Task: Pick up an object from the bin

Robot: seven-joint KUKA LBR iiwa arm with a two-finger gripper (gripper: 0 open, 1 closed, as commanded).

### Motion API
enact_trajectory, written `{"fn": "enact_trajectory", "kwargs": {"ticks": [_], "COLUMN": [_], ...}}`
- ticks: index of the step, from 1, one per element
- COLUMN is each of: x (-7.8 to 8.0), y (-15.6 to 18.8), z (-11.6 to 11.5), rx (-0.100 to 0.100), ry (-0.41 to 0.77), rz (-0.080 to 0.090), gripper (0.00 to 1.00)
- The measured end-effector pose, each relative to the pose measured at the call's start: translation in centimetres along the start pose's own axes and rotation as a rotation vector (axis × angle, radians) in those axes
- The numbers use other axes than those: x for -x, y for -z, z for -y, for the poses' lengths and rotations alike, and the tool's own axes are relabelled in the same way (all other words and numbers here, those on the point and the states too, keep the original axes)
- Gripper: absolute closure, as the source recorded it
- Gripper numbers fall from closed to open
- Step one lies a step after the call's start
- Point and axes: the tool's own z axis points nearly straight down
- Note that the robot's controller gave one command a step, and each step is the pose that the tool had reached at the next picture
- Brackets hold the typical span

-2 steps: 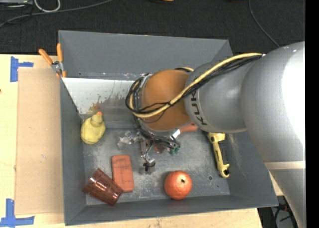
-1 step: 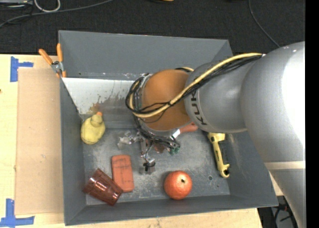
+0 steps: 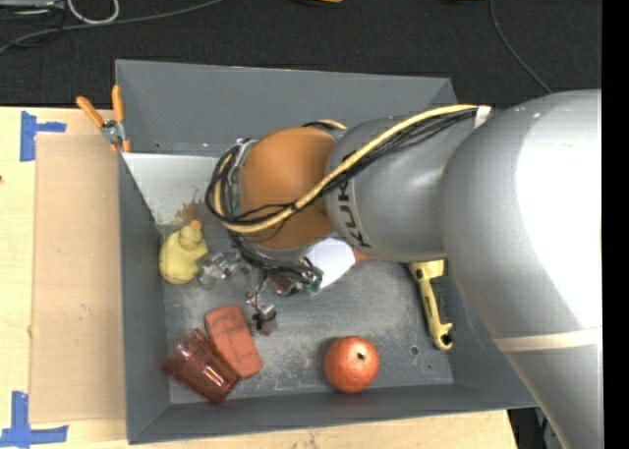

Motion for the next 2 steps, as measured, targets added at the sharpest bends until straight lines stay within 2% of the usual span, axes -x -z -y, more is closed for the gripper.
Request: {"fn": "enact_trajectory", "kwargs": {"ticks": [1,2], "x": [-1.1,0.1], "y": [0.3,0.0], "z": [-8.3,-7.2], "rx": [0.000,-0.001], "ry": [0.149,0.129], "rz": [-0.007,0.002], "gripper": [0.00,1.00]}}
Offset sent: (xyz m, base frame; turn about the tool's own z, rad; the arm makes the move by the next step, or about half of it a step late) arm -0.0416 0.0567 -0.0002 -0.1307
